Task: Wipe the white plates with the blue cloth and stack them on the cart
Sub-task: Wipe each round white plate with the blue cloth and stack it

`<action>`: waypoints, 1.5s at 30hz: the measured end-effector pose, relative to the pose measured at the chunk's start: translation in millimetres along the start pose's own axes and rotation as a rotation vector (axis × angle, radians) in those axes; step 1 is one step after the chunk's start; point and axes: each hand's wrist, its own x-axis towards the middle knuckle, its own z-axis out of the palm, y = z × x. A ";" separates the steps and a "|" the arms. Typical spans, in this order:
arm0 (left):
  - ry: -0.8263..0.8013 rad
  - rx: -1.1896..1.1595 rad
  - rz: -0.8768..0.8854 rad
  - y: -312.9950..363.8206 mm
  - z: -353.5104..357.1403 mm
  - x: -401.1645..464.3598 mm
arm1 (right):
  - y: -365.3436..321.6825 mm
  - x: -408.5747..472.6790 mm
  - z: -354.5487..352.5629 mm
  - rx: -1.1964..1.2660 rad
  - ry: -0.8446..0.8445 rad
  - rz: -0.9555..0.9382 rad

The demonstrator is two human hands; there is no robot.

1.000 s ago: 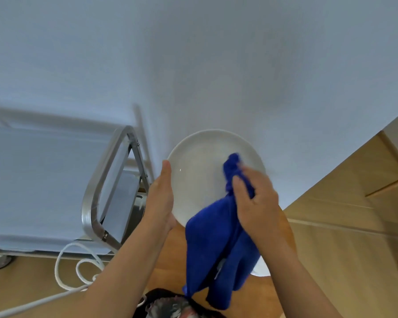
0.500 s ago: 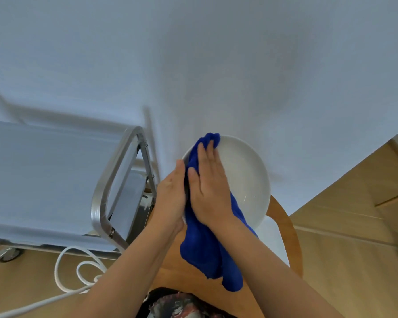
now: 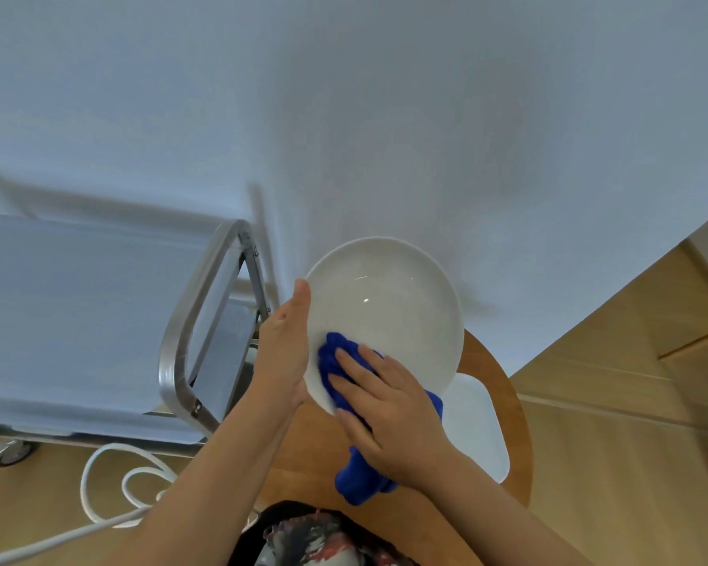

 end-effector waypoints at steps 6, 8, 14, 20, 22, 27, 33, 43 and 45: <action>-0.076 0.069 0.025 3.2 1.5 -3.5 | 17.5 -14.2 -6.0 -0.140 -0.001 0.024; -0.097 0.122 0.056 7.9 0.3 -6.7 | 23.2 -9.6 -8.1 -0.138 0.015 0.193; -0.083 0.169 0.053 10.3 -4.0 -9.7 | 32.6 20.6 -2.2 -0.102 0.170 0.423; 0.021 0.164 0.187 14.7 -10.4 -12.3 | 31.4 7.4 3.3 -0.166 0.150 0.502; 0.035 0.138 0.234 12.9 -7.8 -13.0 | 29.0 0.5 10.4 -0.160 0.128 0.530; 0.100 0.084 0.240 -1.4 2.0 -11.9 | -4.6 -7.9 26.7 0.157 0.185 0.553; 0.126 0.005 -0.100 -21.3 2.1 -6.2 | -37.0 -1.5 28.8 0.180 0.219 0.227; 0.092 -0.047 -0.116 -9.6 -8.2 -4.9 | -9.8 -13.3 27.7 -0.220 0.303 -0.027; 0.021 0.069 -0.064 6.7 -16.3 5.4 | 3.2 -18.9 23.2 -0.259 0.314 -0.010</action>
